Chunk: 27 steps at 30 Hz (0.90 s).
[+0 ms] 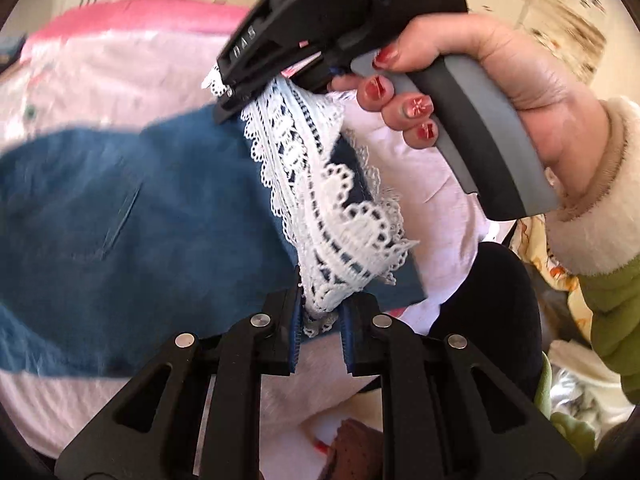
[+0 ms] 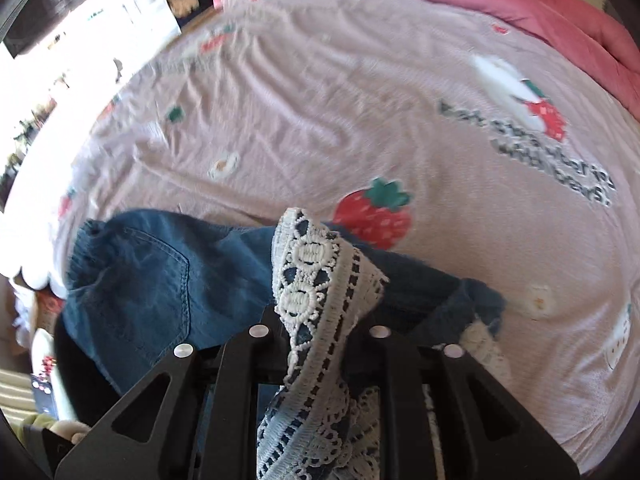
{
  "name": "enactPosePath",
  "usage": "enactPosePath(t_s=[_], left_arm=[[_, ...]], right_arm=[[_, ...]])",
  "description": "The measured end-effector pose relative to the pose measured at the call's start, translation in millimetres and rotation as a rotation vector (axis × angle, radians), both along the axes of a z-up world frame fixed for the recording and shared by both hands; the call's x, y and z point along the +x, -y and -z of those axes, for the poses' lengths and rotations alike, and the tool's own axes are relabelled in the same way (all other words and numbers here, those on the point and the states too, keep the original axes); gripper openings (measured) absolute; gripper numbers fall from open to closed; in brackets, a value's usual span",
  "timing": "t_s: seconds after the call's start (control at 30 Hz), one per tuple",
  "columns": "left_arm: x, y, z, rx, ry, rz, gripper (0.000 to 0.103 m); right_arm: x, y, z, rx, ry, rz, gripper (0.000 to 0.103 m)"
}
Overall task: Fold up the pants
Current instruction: 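Grasp the folded leg edge with the left gripper while the right gripper holds the lace hem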
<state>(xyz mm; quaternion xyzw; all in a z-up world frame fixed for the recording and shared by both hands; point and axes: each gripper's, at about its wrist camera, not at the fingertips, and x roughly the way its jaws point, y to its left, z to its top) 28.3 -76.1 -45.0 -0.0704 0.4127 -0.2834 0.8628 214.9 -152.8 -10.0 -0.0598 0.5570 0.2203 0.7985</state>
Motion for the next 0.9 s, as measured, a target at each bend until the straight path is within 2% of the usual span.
enactPosePath(t_s=[0.07,0.2,0.37,0.47,0.63,0.8,0.9], left_arm=[[4.6,-2.4,14.8,-0.028,-0.043,-0.011,0.009],[-1.0,-12.4,24.7,-0.064,-0.074,-0.026,0.009],[-0.8,-27.1,20.9,-0.101,-0.088,-0.053,0.012],[-0.6,-35.4,19.0,-0.125,-0.130,-0.066,0.017],[-14.5,-50.7,8.4,-0.112,-0.134,-0.084,0.043],[-35.5,-68.6,-17.5,-0.040,-0.033,-0.168,0.053],[-34.3,-58.1,-38.6,-0.015,0.033,-0.141,0.059]], right_arm=[[0.7,-17.1,1.8,-0.013,0.001,-0.020,0.042],[-0.4,-33.4,-27.4,0.043,0.057,-0.046,0.059],[-4.5,-10.4,-73.6,0.099,0.171,-0.043,0.076],[-9.5,19.0,-80.3,0.084,0.199,-0.001,0.078],[-25.7,81.8,-69.7,0.087,0.191,0.078,0.087],[-31.5,124.1,-34.4,0.130,0.089,0.165,0.088],[-30.5,134.8,-13.2,0.165,0.020,0.189,0.088]])
